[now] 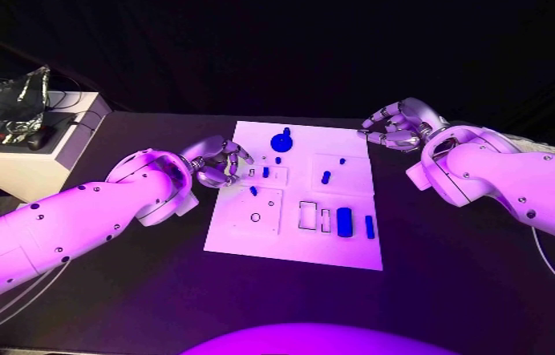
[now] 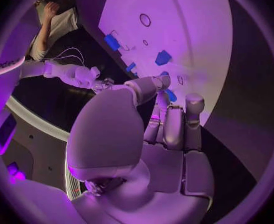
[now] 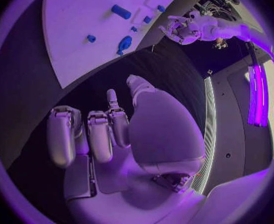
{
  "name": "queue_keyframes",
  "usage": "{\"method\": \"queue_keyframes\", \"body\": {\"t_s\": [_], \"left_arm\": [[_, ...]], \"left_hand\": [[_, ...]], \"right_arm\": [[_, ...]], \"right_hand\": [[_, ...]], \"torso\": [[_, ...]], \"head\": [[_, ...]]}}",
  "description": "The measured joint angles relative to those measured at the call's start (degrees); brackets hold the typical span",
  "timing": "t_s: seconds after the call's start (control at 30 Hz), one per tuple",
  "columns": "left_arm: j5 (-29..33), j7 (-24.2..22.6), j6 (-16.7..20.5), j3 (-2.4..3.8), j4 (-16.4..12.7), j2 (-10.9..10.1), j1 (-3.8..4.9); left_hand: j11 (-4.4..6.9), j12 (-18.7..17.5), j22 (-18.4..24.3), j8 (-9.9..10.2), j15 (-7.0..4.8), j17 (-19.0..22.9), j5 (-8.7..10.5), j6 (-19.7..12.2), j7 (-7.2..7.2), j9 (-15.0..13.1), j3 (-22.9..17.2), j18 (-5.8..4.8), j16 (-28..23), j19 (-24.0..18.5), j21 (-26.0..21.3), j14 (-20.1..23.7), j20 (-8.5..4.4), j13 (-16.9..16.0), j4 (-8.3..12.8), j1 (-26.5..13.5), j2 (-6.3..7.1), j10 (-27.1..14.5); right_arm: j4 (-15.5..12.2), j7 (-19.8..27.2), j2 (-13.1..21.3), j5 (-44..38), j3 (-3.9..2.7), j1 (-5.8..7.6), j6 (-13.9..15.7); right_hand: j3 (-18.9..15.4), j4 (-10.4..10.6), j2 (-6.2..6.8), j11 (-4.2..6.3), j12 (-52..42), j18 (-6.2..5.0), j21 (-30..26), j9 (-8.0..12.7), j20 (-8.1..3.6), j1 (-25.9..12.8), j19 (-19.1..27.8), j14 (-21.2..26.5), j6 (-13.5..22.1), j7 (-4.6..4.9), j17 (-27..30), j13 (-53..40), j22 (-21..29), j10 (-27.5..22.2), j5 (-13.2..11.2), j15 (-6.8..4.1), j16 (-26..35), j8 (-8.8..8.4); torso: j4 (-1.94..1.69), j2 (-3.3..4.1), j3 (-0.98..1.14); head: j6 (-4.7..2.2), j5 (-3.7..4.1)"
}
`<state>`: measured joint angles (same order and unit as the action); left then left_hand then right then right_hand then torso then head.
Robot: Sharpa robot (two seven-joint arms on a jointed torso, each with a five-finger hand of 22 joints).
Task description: Assemble the parts on the task board
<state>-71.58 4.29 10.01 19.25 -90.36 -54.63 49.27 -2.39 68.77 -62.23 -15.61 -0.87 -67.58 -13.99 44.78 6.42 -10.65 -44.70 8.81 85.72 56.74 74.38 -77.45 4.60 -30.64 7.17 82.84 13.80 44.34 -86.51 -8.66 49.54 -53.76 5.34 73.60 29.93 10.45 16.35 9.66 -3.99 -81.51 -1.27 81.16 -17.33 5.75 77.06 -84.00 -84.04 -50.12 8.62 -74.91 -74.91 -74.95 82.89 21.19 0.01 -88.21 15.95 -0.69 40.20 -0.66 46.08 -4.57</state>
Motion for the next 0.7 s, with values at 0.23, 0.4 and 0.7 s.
{"method": "queue_keyframes", "body": {"t_s": [0.23, 0.4, 0.7], "left_arm": [[5.7, 2.2, -2.5, 2.76, -0.6, -1.4, 0.09], [11.8, 7.3, -3.3, 3.44, -0.7, -1.8, 0.52], [18.7, 19.4, -7.6, 2.93, 1.3, -0.4, 2.2]], "left_hand": [[-2.7, -1.2, 5.1, -6.9, 2.17, 3.4, 0.0, 0.5, 3.14, -2.0, 3.6, 0.0, -1.0, -2.4, -5.8, 1.5, 2.43, 5.9, -9.2, -11.7, -0.7, 2.1], [-2.22, 0.8, 4.9, -24.1, 1.82, 0.1, 0.71, -1.4, 2.4, -9.3, 17.7, 0.0, -1.0, 6.5, -6.8, -2.7, 2.45, 6.0, -23.3, -19.7, -1.89, 7.3], [2.54, 3.5, -7.9, -28.1, -2.25, -7.4, 5.9, 5.9, -2.6, -11.3, 24.2, -3.14, 2.1, 20.2, 2.6, -6.5, -1.5, -8.9, -24.2, -24.0, -5.4, 24.2]], "right_arm": [[0.0, 0.0, 0.0, 0.0, 0.0, -0.01, 0.0], [0.2, 0.0, -0.3, 0.0, 0.0, -0.01, 0.0], [1.0, -0.1, -0.8, 0.0, 0.06, -0.01, 0.0]], "right_hand": [[0.0, 0.0, 0.0, 0.0, 0.0, 0.0, 0.0, 0.0, 0.0, 0.0, 0.0, 0.0, 0.0, 0.0, 0.0, 0.0, 0.0, 0.0, 0.0, 0.0, 0.0, 0.0], [0.0, 0.0, 0.0, 0.0, 0.0, 0.0, 0.0, 0.0, 0.0, 0.0, 0.0, 0.0, 0.0, 0.0, 0.0, 0.0, 0.0, 0.0, 0.0, 0.0, 0.0, 0.0], [0.0, 0.0, 0.0, 0.0, 0.0, 0.0, 0.0, 0.0, 0.0, 0.0, 0.0, 0.0, 0.0, 0.0, 0.0, 0.0, 0.0, 0.0, 0.0, 0.0, 0.0, 0.23]], "torso": [[-0.17, -0.11, 0.14], [-0.17, -0.29, 0.26], [0.03, -0.74, 0.57]], "head": [[-0.14, -0.12], [-0.04, -0.29], [0.26, -0.49]]}}
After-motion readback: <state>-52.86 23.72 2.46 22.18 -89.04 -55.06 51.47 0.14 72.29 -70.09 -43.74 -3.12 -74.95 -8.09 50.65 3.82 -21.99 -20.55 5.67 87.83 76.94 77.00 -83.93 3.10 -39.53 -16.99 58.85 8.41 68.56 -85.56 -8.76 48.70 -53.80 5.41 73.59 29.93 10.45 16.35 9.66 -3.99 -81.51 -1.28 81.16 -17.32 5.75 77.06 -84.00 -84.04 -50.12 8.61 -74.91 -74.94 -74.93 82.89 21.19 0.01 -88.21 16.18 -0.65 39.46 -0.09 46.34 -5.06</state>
